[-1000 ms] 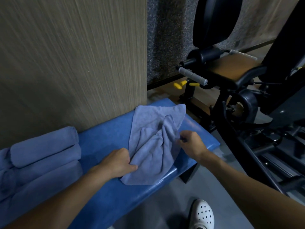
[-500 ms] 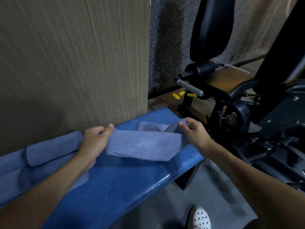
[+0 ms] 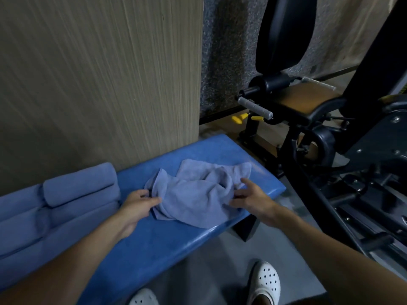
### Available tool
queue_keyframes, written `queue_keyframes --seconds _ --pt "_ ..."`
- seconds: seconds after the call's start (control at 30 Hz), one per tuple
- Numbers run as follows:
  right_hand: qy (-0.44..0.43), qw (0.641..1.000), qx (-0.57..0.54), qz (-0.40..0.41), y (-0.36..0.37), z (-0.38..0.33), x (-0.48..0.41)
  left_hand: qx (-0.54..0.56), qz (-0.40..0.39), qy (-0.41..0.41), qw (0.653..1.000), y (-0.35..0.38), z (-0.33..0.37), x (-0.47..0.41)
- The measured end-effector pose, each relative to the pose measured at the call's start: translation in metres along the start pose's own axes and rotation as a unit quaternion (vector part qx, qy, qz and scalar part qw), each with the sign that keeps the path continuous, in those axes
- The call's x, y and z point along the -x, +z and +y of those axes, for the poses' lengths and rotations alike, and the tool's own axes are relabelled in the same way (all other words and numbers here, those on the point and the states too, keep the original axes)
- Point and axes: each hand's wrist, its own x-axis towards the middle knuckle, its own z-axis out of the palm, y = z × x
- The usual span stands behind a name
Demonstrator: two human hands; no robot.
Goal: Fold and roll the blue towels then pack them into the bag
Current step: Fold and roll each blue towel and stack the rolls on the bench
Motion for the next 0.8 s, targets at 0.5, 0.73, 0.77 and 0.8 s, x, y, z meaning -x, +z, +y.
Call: queue_keyframes --seconds 0.5,0.73,0.77,0.8 --pt "-0.113 0.979 0.103 0.133 -0.004 -0.041 -0.006 0.0 0.043 0.132 0.99 -0.017 0.034 0.004" --pt "-0.136 0.974 -0.153 0.1 -0.014 -0.126 0.043 0.08 0.024 0.207 0.975 -0.042 0.106 0.043" --pt "-0.144 0.973 -0.171 0.064 -0.018 -0.136 0.052 0.088 0.025 0.216 0.972 -0.045 0.114 0.05" --pt "-0.151 0.974 -0.168 0.029 -0.02 -0.143 0.06 0.095 0.027 0.222 0.97 -0.048 0.122 0.057"
